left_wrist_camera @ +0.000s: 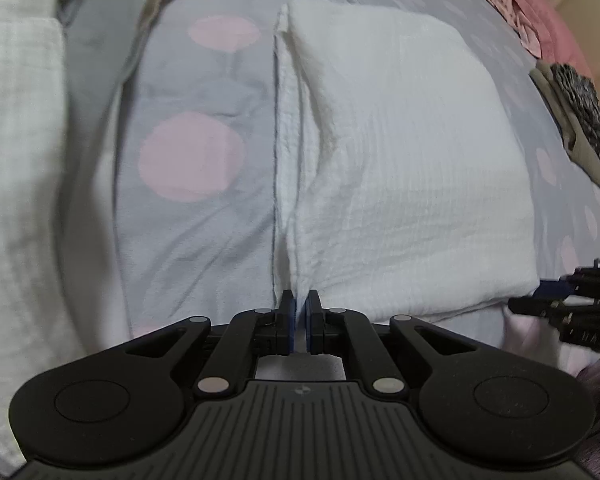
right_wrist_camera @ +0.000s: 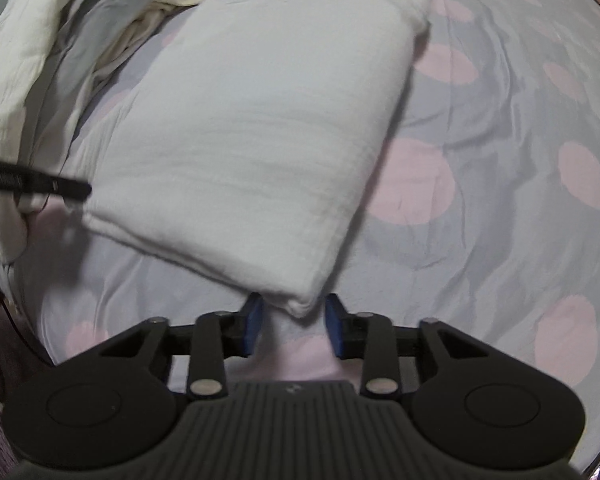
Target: Fold clothes
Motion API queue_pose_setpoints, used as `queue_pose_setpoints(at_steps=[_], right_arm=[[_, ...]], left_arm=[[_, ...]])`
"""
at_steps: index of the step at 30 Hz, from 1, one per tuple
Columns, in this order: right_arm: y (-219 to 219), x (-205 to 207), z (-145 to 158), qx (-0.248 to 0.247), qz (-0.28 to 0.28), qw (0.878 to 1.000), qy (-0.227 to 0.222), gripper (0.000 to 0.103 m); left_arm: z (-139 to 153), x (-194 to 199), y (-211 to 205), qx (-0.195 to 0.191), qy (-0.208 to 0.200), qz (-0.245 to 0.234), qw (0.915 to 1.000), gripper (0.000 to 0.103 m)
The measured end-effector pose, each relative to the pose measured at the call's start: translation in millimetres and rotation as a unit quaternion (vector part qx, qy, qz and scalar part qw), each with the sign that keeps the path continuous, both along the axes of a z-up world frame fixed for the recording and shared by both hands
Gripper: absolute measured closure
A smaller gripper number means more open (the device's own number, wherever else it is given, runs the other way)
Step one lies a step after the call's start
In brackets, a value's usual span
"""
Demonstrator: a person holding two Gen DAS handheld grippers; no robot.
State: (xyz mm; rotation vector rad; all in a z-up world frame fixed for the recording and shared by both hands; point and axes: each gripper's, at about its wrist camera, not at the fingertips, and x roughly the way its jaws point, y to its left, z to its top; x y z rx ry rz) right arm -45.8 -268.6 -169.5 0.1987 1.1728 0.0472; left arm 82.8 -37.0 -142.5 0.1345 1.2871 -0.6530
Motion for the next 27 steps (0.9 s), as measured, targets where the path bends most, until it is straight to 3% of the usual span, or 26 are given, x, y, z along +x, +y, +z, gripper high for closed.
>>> queue_pose_setpoints(at_steps=[3, 5, 6, 10, 14, 21, 26, 27], right_arm=[[-6.1, -2.1, 1.1, 0.008, -0.008, 1.0, 0.009, 0.069], [-10.4, -5.3, 6.5, 0.021, -0.012, 1.0, 0.012, 0.065], [-12.3, -7.6, 10.8, 0.027, -0.013, 1.0, 0.008, 0.062], [-17.8, -12.0, 29.2, 0.04, -0.012, 0.999, -0.022, 0.052], [-27.5, -8.7, 34.1, 0.06, -0.037, 0.996, -0.047, 0.048], [-53.9, 13.1, 5.6, 0.139, -0.118, 0.983, -0.021, 0.048], [-52.8, 19.2, -11.7, 0.182, -0.134, 0.974, 0.0, 0.049], [-50.6, 21.1, -12.2, 0.184, -0.129, 0.974, 0.001, 0.056]], left_arm=[[8.3, 2.5, 3.0, -0.004, 0.009, -0.001, 1.0, 0.09], [19.2, 3.6, 6.0, -0.011, 0.01, -0.009, 0.9999, 0.062], [25.4, 2.9, 7.3, -0.019, -0.001, -0.014, 0.9997, 0.057], [43.2, 3.5, 12.1, -0.051, -0.033, -0.011, 0.9981, 0.048], [29.9, 8.6, 3.1, -0.04, -0.017, -0.006, 0.9991, 0.047], [-7.7, 13.4, -5.5, -0.003, 0.019, -0.003, 0.9998, 0.047], [-8.6, 6.8, -14.3, 0.006, -0.001, -0.021, 0.9998, 0.051], [-8.5, 6.2, -16.0, 0.008, -0.006, -0.026, 0.9996, 0.053]])
